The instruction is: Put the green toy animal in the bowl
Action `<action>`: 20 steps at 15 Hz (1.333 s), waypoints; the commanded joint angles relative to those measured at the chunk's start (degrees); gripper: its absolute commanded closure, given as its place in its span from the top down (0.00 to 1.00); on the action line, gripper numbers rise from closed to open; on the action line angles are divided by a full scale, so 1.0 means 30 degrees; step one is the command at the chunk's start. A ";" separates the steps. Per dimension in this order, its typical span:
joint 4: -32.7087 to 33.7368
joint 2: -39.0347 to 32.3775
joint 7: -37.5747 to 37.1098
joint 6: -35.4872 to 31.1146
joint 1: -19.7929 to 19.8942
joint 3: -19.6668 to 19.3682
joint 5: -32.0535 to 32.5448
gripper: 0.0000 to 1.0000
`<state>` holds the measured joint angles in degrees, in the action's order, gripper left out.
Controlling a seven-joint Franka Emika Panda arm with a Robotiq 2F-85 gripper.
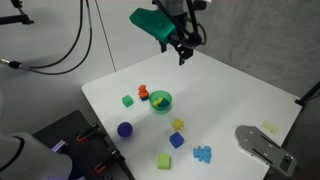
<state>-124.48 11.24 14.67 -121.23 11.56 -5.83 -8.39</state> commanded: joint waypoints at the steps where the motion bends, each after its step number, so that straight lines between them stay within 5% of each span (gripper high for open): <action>1: 0.1281 0.0463 -0.1219 0.2143 -0.0515 -0.0352 0.1060 1.00; 10: 0.4159 0.0091 -0.5000 0.9352 -0.1064 0.0005 0.2215 1.00; 20: 0.2767 0.3257 -0.4224 1.2727 -0.1763 0.0170 0.2564 1.00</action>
<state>-114.36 16.88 1.26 -84.78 6.70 -5.04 -1.92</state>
